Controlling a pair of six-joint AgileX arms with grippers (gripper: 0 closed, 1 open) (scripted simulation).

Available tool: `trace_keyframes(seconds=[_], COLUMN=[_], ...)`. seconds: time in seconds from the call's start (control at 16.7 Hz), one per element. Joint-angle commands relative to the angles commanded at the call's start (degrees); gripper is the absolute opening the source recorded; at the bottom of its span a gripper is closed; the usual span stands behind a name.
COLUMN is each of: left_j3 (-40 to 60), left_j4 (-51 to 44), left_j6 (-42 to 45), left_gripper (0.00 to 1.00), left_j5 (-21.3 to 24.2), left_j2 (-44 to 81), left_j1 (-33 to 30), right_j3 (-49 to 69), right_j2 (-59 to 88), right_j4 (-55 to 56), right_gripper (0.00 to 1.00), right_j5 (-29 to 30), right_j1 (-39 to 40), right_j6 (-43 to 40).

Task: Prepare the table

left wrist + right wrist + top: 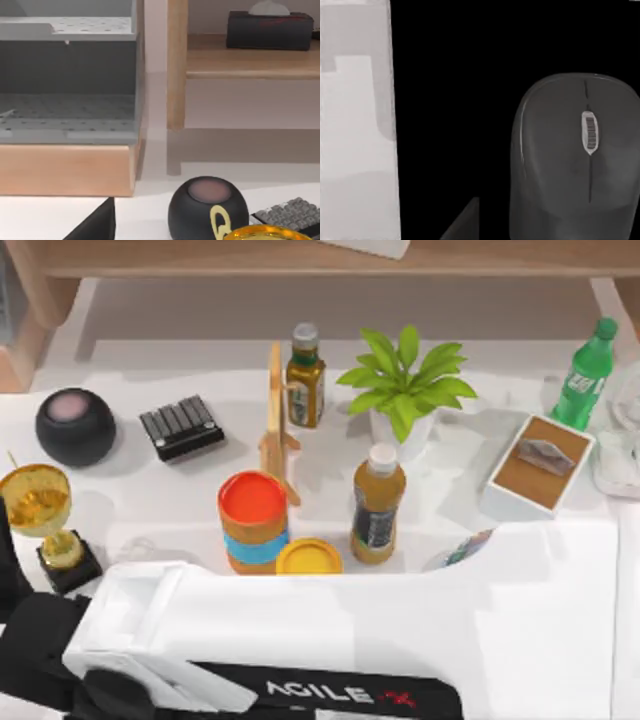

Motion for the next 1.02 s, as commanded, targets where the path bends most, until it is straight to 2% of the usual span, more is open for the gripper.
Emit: trace_keyframes(seconds=[0.66, 0.84, 1.02], left_j3=[0.0, 0.0, 0.0], left_j4=[0.0, 0.0, 0.0], left_j6=[0.0, 0.0, 0.0], left_gripper=[1.0, 1.0, 1.0], left_j5=[0.0, 0.0, 0.0], left_j2=[0.0, 0.0, 0.0], left_j1=[0.0, 0.0, 0.0], right_j3=[-0.06, -1.0, -3.45], right_j2=[-0.35, -3.59, -9.3], right_j4=[0.47, 5.25, 14.55], right_gripper=[1.0, 1.0, 1.0], right_j5=[-0.15, -1.7, -4.66], right_j1=[-0.37, -3.41, -9.88], right_j6=[0.07, 0.81, 2.19])
